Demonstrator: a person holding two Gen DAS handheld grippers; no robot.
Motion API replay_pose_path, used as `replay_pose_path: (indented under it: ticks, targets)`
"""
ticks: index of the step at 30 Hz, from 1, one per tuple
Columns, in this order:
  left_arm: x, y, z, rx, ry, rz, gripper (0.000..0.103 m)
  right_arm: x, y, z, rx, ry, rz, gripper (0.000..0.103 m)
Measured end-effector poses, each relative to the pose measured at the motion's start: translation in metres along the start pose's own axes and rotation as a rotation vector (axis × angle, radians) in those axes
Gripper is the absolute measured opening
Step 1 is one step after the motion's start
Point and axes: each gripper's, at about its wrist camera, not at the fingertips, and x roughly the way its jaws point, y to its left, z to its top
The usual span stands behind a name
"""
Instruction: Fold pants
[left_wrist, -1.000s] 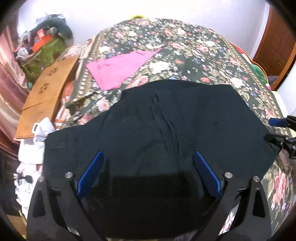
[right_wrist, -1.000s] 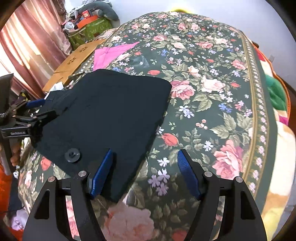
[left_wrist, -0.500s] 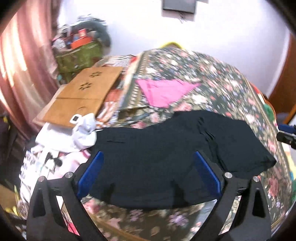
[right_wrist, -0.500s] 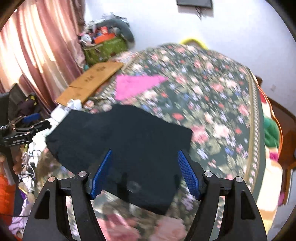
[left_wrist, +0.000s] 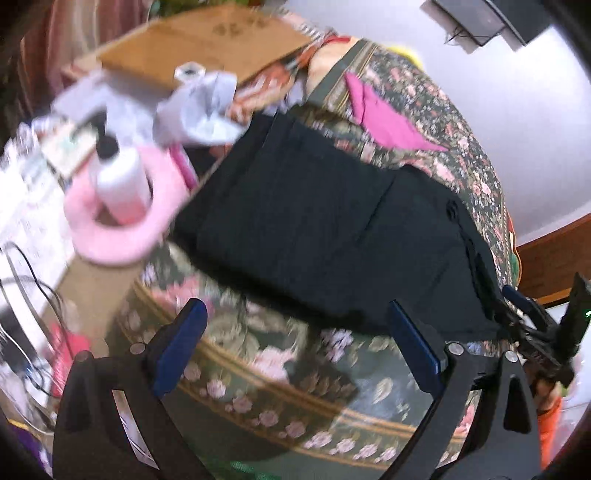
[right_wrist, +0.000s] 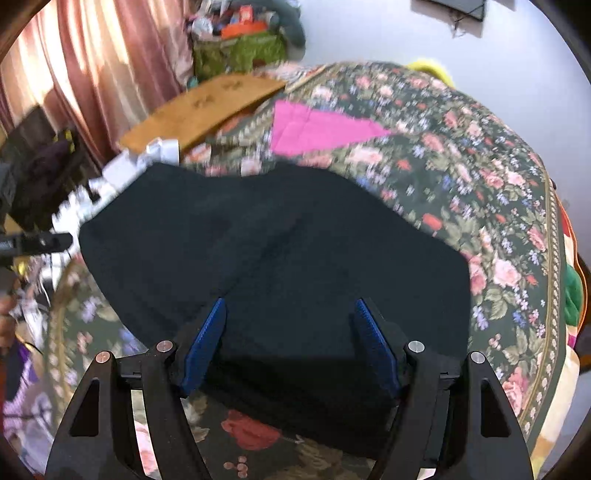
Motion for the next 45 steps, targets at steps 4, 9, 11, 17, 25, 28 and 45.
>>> replay_pose_path:
  ticks: [4,9,11,17,25,28,45]
  targets:
    - [0.018,0.010,-0.005,-0.079,0.068,-0.108,0.099,-0.002,-0.003,-0.004,0.025,-0.005,0.020,0.069]
    - [0.031,0.014,0.003,-0.155,0.066,-0.212,0.099,0.001,-0.001,-0.004,0.039,-0.001,0.029,0.069]
    - [0.041,0.016,0.010,-0.175,0.079,-0.245,0.099,0.001,-0.001,-0.003,0.042,0.000,0.035,0.069]
    - [0.062,0.018,0.038,-0.200,0.081,-0.243,0.092,0.002,-0.003,-0.005,0.061,-0.004,0.056,0.070]
    - [0.066,0.021,0.060,-0.205,0.051,-0.110,0.025,0.000,-0.005,-0.007,0.076,-0.004,0.074,0.070]
    - [0.049,0.000,0.066,-0.110,-0.006,-0.024,0.020,-0.008,-0.011,-0.010,0.103,-0.017,0.103,0.069]
    - [-0.054,-0.221,0.090,0.404,-0.323,-0.014,0.016,-0.060,-0.126,-0.074,0.384,-0.065,-0.068,0.069]
